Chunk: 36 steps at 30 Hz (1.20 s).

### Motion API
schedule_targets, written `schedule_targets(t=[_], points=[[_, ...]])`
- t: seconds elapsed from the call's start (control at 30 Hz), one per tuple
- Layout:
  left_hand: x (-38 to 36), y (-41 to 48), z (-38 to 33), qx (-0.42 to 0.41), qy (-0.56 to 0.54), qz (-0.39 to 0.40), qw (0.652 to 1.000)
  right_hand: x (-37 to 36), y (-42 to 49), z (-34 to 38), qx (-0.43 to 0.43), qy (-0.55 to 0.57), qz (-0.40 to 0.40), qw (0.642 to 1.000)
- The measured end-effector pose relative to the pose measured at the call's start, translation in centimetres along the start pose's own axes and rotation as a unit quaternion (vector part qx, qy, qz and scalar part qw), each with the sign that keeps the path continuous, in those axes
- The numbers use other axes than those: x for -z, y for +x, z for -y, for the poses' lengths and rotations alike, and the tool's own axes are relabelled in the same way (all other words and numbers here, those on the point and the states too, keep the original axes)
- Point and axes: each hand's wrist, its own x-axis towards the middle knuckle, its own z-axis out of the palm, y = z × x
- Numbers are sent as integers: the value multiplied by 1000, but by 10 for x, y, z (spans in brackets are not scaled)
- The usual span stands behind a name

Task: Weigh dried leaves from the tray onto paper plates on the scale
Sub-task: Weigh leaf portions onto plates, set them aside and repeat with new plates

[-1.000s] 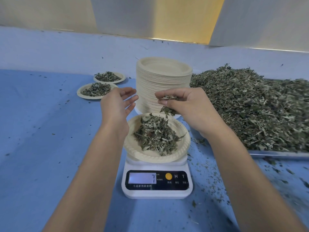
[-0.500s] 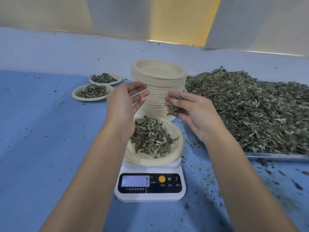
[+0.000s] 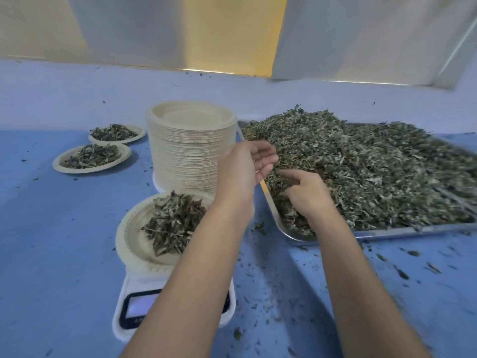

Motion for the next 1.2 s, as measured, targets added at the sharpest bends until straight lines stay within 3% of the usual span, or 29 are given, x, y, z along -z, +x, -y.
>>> schedule_targets(t=[0.07, 0.2, 0.37, 0.53, 0.63, 0.73, 0.83, 0.97, 1.2], points=[[0, 1, 5, 6, 3, -4, 1000, 1, -2, 2, 21, -22, 8, 1000], [6, 0, 11, 6, 18, -17, 1000, 1, -5, 3, 57, -111, -64, 990], [12, 0, 12, 13, 12, -25, 1000, -3, -5, 0, 42, -184, -83, 979], [14, -2, 10, 9, 9, -22, 1000, -10, -7, 3, 56, -198, -83, 975], [16, -4, 9, 7, 5, -20, 1000, -14, -10, 9, 71, -195, -135, 969], [19, -5, 5, 0, -2, -16, 1000, -22, -18, 23, 98, -84, -173, 976], [27, -6, -5, -13, -6, -19, 1000, -34, -27, 36, 98, 55, -125, 986], [55, -6, -24, -53, 21, -36, 998, -46, -32, 43, 90, -3, -12, 996], [147, -6, -53, -141, 189, -195, 952, -49, -39, 45, 73, -70, 83, 991]])
